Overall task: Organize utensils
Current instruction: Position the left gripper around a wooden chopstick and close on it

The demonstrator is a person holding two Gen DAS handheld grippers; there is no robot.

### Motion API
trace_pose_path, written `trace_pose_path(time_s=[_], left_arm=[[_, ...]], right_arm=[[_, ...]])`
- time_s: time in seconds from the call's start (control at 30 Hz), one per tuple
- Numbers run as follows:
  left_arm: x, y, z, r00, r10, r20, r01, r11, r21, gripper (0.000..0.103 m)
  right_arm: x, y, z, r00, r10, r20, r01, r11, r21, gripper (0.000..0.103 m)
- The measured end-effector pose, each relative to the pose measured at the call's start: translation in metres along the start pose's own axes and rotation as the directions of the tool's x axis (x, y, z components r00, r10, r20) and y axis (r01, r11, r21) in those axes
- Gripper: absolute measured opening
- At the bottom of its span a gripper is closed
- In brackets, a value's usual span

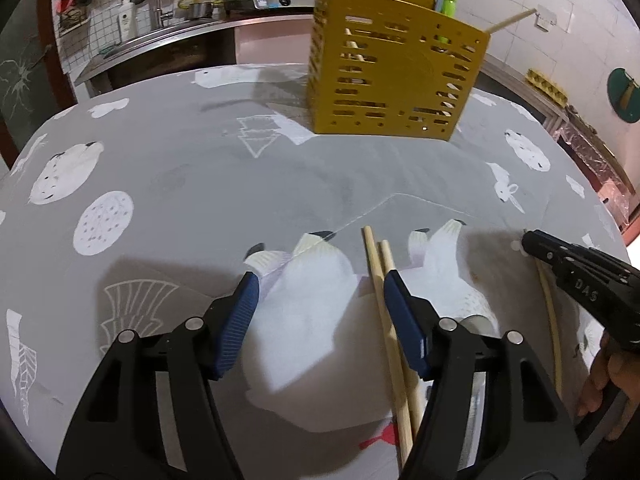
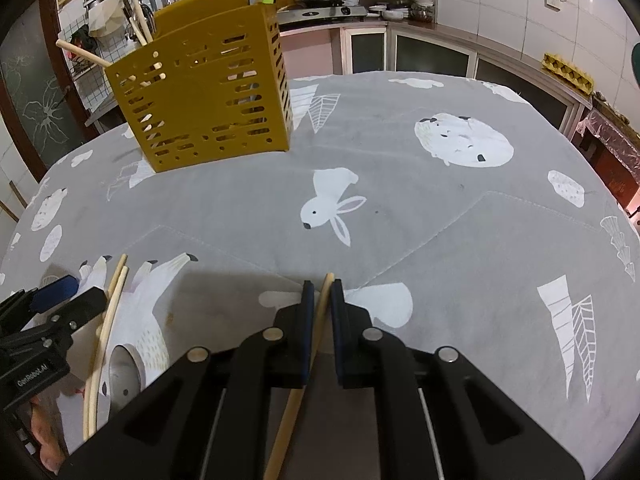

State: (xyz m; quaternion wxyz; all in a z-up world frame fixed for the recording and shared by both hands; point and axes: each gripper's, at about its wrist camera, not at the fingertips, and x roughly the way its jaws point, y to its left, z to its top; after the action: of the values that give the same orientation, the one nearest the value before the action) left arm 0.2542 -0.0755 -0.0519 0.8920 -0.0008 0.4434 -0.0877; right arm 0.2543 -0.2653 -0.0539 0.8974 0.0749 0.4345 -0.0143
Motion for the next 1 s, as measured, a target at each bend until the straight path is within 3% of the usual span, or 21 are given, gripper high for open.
trace_pose_path(time_s=[0.23,0.3,0.43,0.5,0.57,0.67,0.77,1.0], left_arm=[[0.008,-0.012,0.002,1.0,0.021,-0.023,-0.02,0.999,0.048,0.064],[0.012,-0.021,0.003,0.998,0.063,-0.022,-0.061,0.995,0.083,0.064],[0.017,-0.019,0.013,0.998,0.049,-0.039,-0.048,0.998,0.047,0.062],[0.019,-0.018,0.019,0.998,0.049,-0.049,-0.047,0.998,0.029,0.053],[0.02,-0.017,0.026,0.998,0.03,-0.063,-0.03,1.0,0.007,0.034],[0.025,-0.018,0.034,0.996,-0.016,-0.087,0.014,1.0,-0.022,0.014],[0.03,-0.022,0.038,0.994,-0.031,-0.101,0.029,0.999,-0.025,0.005],[0.027,-0.017,0.038,0.994,-0.063,-0.092,0.059,0.997,-0.046,0.004]], right_arm=[[0.0,0.002,0.001,1.0,-0.012,-0.004,0.012,1.0,0.0,0.009],[0.0,0.004,0.001,1.0,-0.02,-0.005,0.02,1.0,-0.004,0.009],[0.001,0.004,0.003,1.0,-0.026,-0.009,0.026,1.0,0.002,0.009],[0.001,0.005,0.004,1.0,-0.028,-0.01,0.028,1.0,0.009,0.009],[0.002,0.009,0.005,1.0,-0.024,-0.008,0.024,1.0,0.009,0.007],[0.003,0.016,0.006,1.0,-0.024,-0.006,0.024,1.0,-0.003,0.006],[0.004,0.019,0.006,1.0,-0.027,-0.001,0.027,1.0,-0.003,0.005],[-0.009,0.013,0.007,1.0,-0.014,0.025,0.014,1.0,0.007,0.005]])
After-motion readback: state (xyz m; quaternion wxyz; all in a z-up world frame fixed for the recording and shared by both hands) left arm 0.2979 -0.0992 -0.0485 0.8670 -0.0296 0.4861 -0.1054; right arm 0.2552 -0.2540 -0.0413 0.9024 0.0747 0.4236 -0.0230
